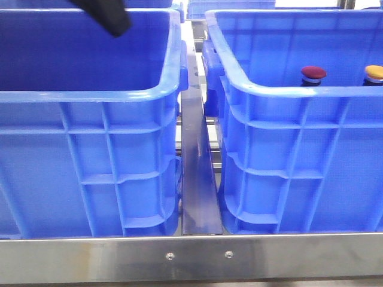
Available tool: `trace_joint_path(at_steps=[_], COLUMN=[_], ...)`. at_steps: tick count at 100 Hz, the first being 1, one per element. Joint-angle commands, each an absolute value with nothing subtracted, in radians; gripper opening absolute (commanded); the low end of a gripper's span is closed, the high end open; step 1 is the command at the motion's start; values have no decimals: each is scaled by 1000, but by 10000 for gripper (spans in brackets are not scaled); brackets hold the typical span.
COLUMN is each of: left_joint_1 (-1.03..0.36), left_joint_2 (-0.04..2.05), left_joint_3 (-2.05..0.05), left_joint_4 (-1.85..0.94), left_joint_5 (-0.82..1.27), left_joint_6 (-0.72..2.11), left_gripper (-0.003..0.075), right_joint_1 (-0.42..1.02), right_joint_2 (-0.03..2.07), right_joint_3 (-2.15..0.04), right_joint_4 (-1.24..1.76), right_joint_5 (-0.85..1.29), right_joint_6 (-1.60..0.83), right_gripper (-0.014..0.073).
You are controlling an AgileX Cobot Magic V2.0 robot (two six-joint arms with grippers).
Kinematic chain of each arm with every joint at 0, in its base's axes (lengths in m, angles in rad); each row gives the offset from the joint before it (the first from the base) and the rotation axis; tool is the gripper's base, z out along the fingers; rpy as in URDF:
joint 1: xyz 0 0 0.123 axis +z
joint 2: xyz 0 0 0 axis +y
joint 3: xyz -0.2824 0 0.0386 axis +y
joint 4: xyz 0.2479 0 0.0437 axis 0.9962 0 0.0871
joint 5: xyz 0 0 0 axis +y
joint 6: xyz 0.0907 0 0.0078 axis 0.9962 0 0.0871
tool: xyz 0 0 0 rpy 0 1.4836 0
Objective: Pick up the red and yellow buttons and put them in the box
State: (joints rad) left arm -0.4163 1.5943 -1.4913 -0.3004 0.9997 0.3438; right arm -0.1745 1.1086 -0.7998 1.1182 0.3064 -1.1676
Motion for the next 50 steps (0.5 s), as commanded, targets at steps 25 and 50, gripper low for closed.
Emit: trace_joint_path(at_steps=[25, 50], left_joint_1=[-206, -69], left_joint_2=[1431, 1216], left_joint_3=[-1410, -1212], left_joint_4=[-310, -264], left_joint_5=[875, 707], left_joint_6=[307, 277], left_gripper=[-20, -20], right_joint_1=[-178, -178], right_joint_2=[887, 764], right_joint_3=[-705, -667], right_joint_4=[1133, 1133], right_joint_5=[297, 292], right_joint_6=[-1176, -1176], right_gripper=[-102, -102])
